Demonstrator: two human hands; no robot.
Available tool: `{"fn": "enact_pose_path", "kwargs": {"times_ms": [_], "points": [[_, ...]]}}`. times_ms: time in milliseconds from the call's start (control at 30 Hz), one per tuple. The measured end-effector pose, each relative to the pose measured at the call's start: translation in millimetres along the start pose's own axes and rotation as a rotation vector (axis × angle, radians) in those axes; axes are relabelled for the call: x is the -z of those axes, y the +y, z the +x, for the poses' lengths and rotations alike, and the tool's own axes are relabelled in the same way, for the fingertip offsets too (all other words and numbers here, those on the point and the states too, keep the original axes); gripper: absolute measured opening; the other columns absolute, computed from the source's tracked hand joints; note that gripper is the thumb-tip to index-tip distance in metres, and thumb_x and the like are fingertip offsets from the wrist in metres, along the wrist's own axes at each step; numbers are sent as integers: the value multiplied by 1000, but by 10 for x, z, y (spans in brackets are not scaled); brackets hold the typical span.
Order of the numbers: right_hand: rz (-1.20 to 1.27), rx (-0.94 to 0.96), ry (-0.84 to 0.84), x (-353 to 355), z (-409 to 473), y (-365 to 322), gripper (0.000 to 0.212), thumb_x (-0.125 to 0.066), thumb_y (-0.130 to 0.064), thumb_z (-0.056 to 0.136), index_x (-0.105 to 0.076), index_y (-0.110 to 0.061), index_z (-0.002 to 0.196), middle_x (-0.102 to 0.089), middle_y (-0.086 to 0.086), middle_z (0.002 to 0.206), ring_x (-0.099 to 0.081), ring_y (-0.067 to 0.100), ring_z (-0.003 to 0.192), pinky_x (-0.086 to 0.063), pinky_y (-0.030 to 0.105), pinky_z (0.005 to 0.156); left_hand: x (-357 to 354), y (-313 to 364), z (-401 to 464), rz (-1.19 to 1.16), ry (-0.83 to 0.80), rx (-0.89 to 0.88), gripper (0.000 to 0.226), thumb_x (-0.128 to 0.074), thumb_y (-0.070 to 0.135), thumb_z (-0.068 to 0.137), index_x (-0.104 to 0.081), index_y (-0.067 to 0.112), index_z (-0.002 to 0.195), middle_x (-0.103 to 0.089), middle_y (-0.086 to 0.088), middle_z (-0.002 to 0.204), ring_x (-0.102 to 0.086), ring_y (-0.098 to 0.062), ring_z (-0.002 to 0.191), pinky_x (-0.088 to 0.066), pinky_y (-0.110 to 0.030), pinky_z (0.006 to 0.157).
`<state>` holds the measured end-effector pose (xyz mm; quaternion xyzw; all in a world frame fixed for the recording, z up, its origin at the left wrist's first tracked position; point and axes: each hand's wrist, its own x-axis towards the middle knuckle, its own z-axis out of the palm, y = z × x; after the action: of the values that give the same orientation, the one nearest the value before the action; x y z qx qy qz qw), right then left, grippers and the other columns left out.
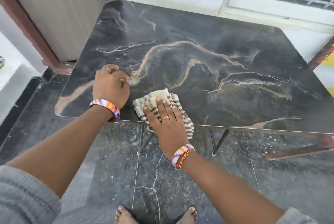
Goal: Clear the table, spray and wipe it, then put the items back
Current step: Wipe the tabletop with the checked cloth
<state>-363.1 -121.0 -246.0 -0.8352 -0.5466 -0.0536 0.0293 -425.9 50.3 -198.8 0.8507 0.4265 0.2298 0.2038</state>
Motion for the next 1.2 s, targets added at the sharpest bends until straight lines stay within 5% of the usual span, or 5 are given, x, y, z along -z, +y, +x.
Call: {"fn": "enact_pose_path", "kwargs": {"times_ms": [233, 467, 733, 933, 1200], "points": [[22, 129, 1, -12, 478, -914, 74, -24, -3, 69, -53, -28, 132, -57, 17, 133, -55, 29, 123, -45, 43, 100, 580, -951, 272, 10, 98, 159, 25, -52, 11, 82, -71, 6, 97, -61, -23, 116, -51, -41, 113, -43, -44, 96], [46, 388, -180, 129, 840, -1455, 77, -35, 2, 91, 3, -30, 150, 9, 20, 157, 6, 33, 147, 5, 41, 118, 772, -1434, 355, -137, -75, 411, 24, -49, 14, 89, -69, 3, 97, -68, -21, 104, -60, -38, 101, -47, -39, 89], [160, 598, -188, 59, 1251, -1668, 50, -48, -24, 89, -39, -24, 138, -17, 16, 156, -7, 29, 147, 3, 40, 118, 663, -1746, 601, -235, -336, 530, 22, -49, 4, 86, -70, 1, 92, -62, -13, 84, -55, -24, 78, -48, -30, 79], [204, 758, -241, 19, 1740, -1601, 48, -60, -44, 83, -60, -11, 117, -55, 17, 127, -36, 33, 133, -10, 48, 116, 579, -1830, 1120, -312, -534, 648, 27, -42, -1, 91, -57, 4, 69, -44, -7, 57, -36, -17, 49, -34, -18, 39], [146, 688, -239, -88, 3050, -1139, 59, -29, -50, 86, -58, -14, 122, -55, 14, 130, -38, 28, 132, -4, 41, 117, 306, -1865, 1916, -333, -457, 692, 31, -48, 12, 94, -49, 13, 63, -51, -2, 61, -47, -15, 54, -38, -23, 55]]}}
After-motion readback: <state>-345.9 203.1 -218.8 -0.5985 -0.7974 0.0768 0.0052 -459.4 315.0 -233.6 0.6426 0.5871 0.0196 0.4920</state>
